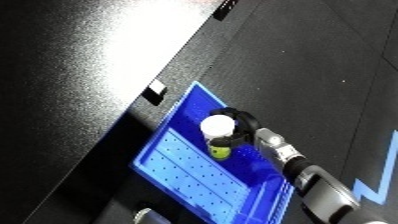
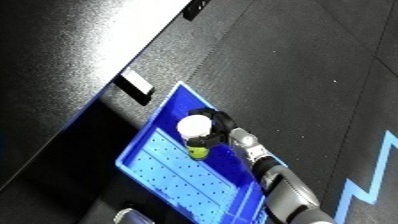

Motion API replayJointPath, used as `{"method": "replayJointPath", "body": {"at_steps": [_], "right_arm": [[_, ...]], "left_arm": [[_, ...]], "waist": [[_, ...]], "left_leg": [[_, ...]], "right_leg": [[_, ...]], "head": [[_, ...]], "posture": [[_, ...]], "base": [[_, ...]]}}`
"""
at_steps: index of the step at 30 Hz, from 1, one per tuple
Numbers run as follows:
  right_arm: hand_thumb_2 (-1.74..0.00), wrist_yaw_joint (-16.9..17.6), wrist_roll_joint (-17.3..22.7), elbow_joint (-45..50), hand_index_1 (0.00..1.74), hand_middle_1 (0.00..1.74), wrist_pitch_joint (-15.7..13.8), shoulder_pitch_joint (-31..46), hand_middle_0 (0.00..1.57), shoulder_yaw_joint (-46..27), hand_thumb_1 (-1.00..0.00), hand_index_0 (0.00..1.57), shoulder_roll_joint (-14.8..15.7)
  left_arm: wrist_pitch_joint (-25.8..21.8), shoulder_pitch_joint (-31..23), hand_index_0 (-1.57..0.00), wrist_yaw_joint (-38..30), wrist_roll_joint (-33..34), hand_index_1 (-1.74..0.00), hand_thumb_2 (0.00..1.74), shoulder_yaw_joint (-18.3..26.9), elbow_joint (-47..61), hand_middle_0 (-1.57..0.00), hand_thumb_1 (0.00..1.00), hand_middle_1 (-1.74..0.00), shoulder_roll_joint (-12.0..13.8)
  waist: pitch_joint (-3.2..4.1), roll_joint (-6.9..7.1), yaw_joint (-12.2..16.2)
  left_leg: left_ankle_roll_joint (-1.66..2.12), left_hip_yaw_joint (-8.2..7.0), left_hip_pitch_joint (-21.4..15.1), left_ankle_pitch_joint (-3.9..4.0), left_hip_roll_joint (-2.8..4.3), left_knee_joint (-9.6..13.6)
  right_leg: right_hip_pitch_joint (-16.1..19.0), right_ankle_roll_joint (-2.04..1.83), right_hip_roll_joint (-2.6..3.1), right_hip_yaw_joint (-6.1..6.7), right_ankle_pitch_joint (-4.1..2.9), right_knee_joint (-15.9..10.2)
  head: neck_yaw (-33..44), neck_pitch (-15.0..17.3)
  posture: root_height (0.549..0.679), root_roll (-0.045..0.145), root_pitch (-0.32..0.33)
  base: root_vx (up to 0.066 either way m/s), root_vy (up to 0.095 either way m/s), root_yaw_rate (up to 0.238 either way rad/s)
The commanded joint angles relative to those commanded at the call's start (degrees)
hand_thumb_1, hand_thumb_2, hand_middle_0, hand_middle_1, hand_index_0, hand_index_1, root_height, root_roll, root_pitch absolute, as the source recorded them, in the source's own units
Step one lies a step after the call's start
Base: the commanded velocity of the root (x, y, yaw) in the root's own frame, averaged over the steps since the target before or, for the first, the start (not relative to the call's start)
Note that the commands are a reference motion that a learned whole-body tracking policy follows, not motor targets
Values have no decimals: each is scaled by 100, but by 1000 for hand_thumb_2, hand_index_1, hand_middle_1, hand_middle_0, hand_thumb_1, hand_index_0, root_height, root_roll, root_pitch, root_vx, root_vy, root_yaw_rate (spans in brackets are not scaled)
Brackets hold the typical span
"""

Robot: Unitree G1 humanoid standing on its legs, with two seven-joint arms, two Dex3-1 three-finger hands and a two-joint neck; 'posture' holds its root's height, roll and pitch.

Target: Pick up the object and place it into the box

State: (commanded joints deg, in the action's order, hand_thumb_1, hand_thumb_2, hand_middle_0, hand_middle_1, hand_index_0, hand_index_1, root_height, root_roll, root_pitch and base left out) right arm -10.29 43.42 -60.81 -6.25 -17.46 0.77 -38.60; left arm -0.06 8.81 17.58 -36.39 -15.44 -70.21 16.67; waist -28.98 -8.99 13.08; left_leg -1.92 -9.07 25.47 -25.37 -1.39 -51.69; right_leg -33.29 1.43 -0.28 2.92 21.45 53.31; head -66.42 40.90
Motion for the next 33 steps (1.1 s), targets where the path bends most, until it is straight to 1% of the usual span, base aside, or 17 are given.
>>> {"method": "replayJointPath", "body": {"at_steps": [2,6,11,16,18,21,24,26,30,33], "right_arm": [[0,-34,-36,-25,0,0,38,-29,0,27,0,0,25],[0,-250,-16,-75,0,0,154,-72,0,89,0,0,108],[0,-311,-91,-118,0,0,117,-102,0,169,0,0,199],[0,-343,-350,-90,0,0,-4,-167,0,310,0,0,307],[0,-384,-488,-8,0,0,-30,-185,0,401,0,0,363],[0,-465,-731,183,0,0,-3,-223,0,570,0,0,450],[0,-487,-877,366,0,0,94,-301,0,754,0,0,535],[0,-470,-928,468,0,0,212,-360,0,867,0,0,601],[0,-413,-944,518,0,0,518,-443,0,1042,0,0,752],[0,-368,-950,388,0,0,772,-473,0,1118,0,0,889]], "left_arm": [[13,13,0,1,3,0,0,-12,-2,0,0,0,10],[48,46,0,-33,-5,0,0,-27,-1,0,0,0,22],[88,58,0,-79,-43,0,0,-52,-16,0,0,0,28],[82,44,0,-70,-95,0,0,-29,-48,0,0,0,49],[95,39,0,-64,-88,0,0,-15,-46,0,0,0,66],[125,41,0,-69,-60,0,0,2,-21,0,0,0,101],[158,76,0,-114,-40,0,0,5,2,0,0,0,135],[190,111,0,-155,-21,0,0,6,7,0,0,0,161],[244,206,0,-254,4,0,0,31,-6,0,0,0,213],[261,267,0,-329,19,0,0,64,-34,0,0,0,251]], "waist": [[15,10,-30],[35,39,-99],[72,80,-198],[109,137,-314],[126,169,-367],[155,228,-461],[179,296,-558],[198,346,-627],[231,452,-778],[250,526,-892]], "left_leg": [[7,17,1,17,0,27],[21,53,-7,55,-1,111],[49,105,-24,108,-3,196],[70,163,-32,127,-6,239],[80,192,-44,145,-7,261],[88,244,-55,163,-15,294],[93,306,-37,176,-24,305],[94,359,-9,189,-33,302],[96,470,57,226,-54,304],[91,553,118,262,-54,303]], "right_leg": [[14,-5,-9,-7,-4,-16],[51,-21,-33,-31,-22,-64],[119,-33,-79,-86,-21,-114],[192,-35,-126,-151,-4,-128],[233,-37,-149,-181,3,-136],[287,-45,-184,-222,11,-146],[313,-56,-210,-260,20,-142],[320,-66,-222,-287,20,-137],[340,-94,-249,-356,5,-151],[350,-110,-281,-426,13,-133]], "head": [[25,27],[77,104],[255,168],[551,229],[815,256],[1225,176],[1669,116],[1993,87],[2747,41],[3511,27]], "posture": [[614,87,17],[615,85,17],[617,85,14],[618,85,8],[618,85,4],[619,85,-1],[619,83,-5],[618,81,-6],[619,76,-8],[618,70,-9]], "base": [[2,-17,81],[-7,-19,81],[-9,-18,90],[-10,-15,104],[-1,-27,140],[-4,-39,165],[-12,-52,179],[-10,-64,181],[-7,-71,170],[-2,-76,144]]}}
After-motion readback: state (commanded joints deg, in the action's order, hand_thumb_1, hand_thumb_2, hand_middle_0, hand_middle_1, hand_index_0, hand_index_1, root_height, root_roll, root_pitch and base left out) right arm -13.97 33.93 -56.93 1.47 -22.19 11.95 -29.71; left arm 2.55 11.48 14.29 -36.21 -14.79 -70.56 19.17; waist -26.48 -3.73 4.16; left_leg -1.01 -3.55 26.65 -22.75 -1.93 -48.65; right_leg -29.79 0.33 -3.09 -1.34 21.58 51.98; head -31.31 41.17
